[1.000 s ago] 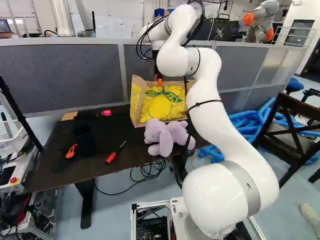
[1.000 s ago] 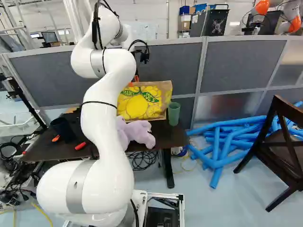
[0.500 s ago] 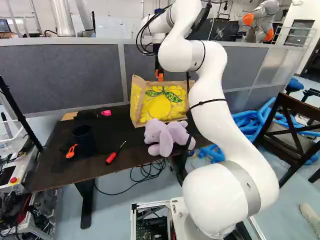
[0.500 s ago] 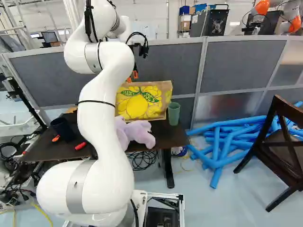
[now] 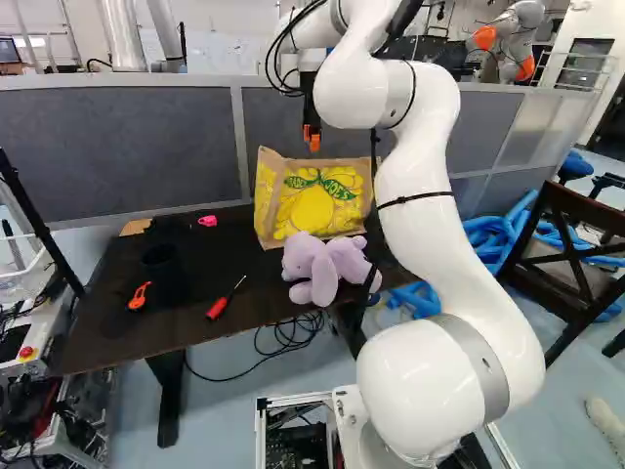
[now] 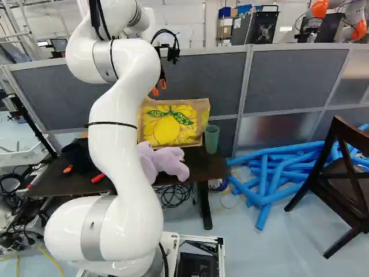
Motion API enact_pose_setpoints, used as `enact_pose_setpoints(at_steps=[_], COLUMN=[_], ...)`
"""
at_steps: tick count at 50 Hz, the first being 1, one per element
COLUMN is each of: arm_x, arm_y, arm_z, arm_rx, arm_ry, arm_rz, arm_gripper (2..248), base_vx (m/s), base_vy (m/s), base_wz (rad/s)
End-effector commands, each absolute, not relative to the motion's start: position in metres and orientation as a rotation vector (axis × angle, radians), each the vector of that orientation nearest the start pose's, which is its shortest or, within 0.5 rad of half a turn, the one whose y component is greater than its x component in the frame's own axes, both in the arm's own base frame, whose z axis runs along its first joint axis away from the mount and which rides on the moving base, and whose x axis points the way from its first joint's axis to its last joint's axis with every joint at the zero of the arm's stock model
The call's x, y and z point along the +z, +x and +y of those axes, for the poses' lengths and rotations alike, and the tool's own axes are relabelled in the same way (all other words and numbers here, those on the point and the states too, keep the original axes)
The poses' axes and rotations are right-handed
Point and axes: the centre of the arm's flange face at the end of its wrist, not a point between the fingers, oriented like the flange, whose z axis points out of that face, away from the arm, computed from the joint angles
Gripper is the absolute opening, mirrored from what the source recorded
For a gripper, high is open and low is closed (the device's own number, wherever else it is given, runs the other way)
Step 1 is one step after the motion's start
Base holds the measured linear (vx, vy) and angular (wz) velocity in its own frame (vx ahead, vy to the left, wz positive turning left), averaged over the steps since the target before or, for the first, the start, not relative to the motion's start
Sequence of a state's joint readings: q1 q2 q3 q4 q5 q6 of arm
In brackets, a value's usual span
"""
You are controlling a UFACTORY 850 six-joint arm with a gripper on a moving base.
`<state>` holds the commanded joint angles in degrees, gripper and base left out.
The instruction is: Pick up the bag on the ground and place it on the table
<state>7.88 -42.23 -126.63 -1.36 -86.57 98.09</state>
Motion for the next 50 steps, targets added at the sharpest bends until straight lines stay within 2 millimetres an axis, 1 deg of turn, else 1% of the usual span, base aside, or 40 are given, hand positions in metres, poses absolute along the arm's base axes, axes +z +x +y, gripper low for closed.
enact_pose_setpoints(at_steps=[7, 13, 50], arm_x=[0.682, 0.685, 0.686], arm_y=[0.686, 0.684, 0.683], arm_z=[0.093, 0.093, 0.093], arm_rx=[-0.008, -0.013, -0.015], arm_ry=[-2.243, -2.240, -2.239], arm_rz=[2.246, 2.243, 2.242], arm_gripper=[247, 247, 247], base_vx=[0.000, 0.000, 0.000], base_vy=[0.000, 0.000, 0.000], base_wz=[0.000, 0.000, 0.000])
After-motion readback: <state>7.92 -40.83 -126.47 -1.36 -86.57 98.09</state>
